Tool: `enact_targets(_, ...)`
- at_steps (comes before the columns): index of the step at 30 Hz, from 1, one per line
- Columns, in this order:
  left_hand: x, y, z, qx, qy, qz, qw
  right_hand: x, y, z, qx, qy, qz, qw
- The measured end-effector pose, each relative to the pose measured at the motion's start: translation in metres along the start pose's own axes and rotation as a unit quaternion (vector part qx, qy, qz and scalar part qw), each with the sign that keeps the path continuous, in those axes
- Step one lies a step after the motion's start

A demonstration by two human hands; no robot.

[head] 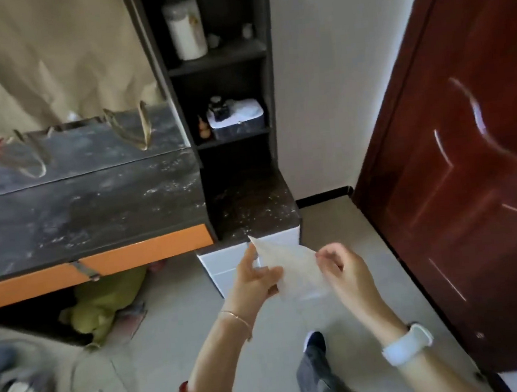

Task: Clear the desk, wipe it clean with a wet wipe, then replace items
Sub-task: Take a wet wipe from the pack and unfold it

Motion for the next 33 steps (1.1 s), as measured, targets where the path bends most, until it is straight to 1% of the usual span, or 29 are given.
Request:
enact_targets(2,-0.009,-0.026,0.018,-0.025,-0.075,-0.032,0.996,-0.007,-0.035,-0.019,0.051,0.028,-0.013,0.998)
enact_targets(3,-0.013,-0.039,0.024,-0.025,-0.113,-0.042,0.992,-0.010,-0.051,-0.030,0.090,0.020,-0.028,0.995)
enact_targets(5,-0.020,-0.071,0.035,-0.012,-0.166,-0.051,0.985,-0.011,-0.081,-0.052,0.168,-0.033,-0.063,0.983)
enact_targets(7,-0.032,-0.101,0.039,0.009,-0.184,-0.056,0.981,-0.006,-0.110,-0.070,0.226,-0.055,-0.070,0.970)
enact_targets(9,-0.047,-0.128,0.044,0.008,-0.189,-0.064,0.980,0.002,-0.144,-0.080,0.237,-0.051,-0.049,0.969)
enact_targets(11,-0.061,-0.150,0.057,-0.040,-0.174,-0.071,0.981,0.007,-0.177,-0.086,0.208,-0.100,-0.058,0.971)
enact_targets(13,-0.069,-0.164,0.072,-0.075,-0.115,-0.071,0.988,0.008,-0.206,-0.089,0.155,-0.154,-0.093,0.971)
enact_targets(15,-0.064,-0.173,0.091,-0.117,-0.019,-0.043,0.992,-0.002,-0.232,-0.079,0.060,-0.173,-0.134,0.974)
enact_targets(17,-0.049,-0.177,0.116,-0.188,0.091,0.002,0.978,-0.012,-0.255,-0.066,-0.024,-0.188,-0.164,0.968)
enact_targets(18,-0.040,-0.179,0.124,-0.216,0.116,0.029,0.969,-0.011,-0.264,-0.062,-0.040,-0.175,-0.166,0.970)
enact_targets(19,-0.033,-0.182,0.127,-0.227,0.106,0.061,0.966,-0.006,-0.274,-0.060,-0.037,-0.145,-0.146,0.978)
enact_targets(20,-0.026,-0.185,0.128,-0.220,0.071,0.094,0.968,0.007,-0.283,-0.060,-0.020,-0.105,-0.104,0.989)
enact_targets(21,-0.020,-0.190,0.126,-0.195,0.021,0.121,0.973,0.025,-0.290,-0.063,0.011,-0.061,-0.043,0.997)
enact_targets(22,-0.016,-0.195,0.122,-0.164,-0.025,0.135,0.977,0.047,-0.295,-0.070,0.057,-0.013,0.032,0.998)
enact_targets(23,-0.014,-0.202,0.119,-0.135,-0.057,0.135,0.980,0.068,-0.297,-0.081,0.112,0.049,0.106,0.987)
enact_targets(24,-0.016,-0.209,0.116,-0.109,-0.074,0.126,0.983,0.084,-0.298,-0.093,0.161,0.127,0.178,0.962)
enact_targets(25,-0.020,-0.216,0.113,-0.087,-0.077,0.111,0.987,0.095,-0.297,-0.103,0.199,0.207,0.237,0.928)
enact_targets(26,-0.025,-0.224,0.109,-0.067,-0.073,0.095,0.991,0.103,-0.297,-0.111,0.223,0.262,0.275,0.898)
enact_targets(27,-0.031,-0.232,0.104,-0.040,-0.062,0.079,0.994,0.112,-0.297,-0.115,0.234,0.275,0.296,0.884)
enact_targets(28,-0.037,-0.239,0.098,-0.007,-0.042,0.065,0.997,0.120,-0.298,-0.116,0.239,0.257,0.309,0.884)
enact_targets(30,-0.053,-0.251,0.082,0.071,0.023,0.034,0.997,0.140,-0.300,-0.114,0.238,0.175,0.320,0.900)
enact_targets(31,-0.062,-0.255,0.076,0.096,0.066,0.024,0.993,0.145,-0.303,-0.110,0.230,0.142,0.319,0.908)
enact_targets(32,-0.067,-0.259,0.074,0.109,0.100,0.021,0.989,0.148,-0.306,-0.107,0.213,0.121,0.316,0.917)
enact_targets(33,-0.071,-0.262,0.074,0.106,0.115,0.022,0.987,0.146,-0.310,-0.103,0.193,0.113,0.305,0.926)
Point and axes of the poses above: each hand's wrist, its own y-axis away from the middle knuckle, its own z-axis out of the back of the hand, x = y × z, the point moved 9 cm from there along -y, towards the middle knuckle, and after that the axes turned 1 degree about x, right-handed, at the moved point
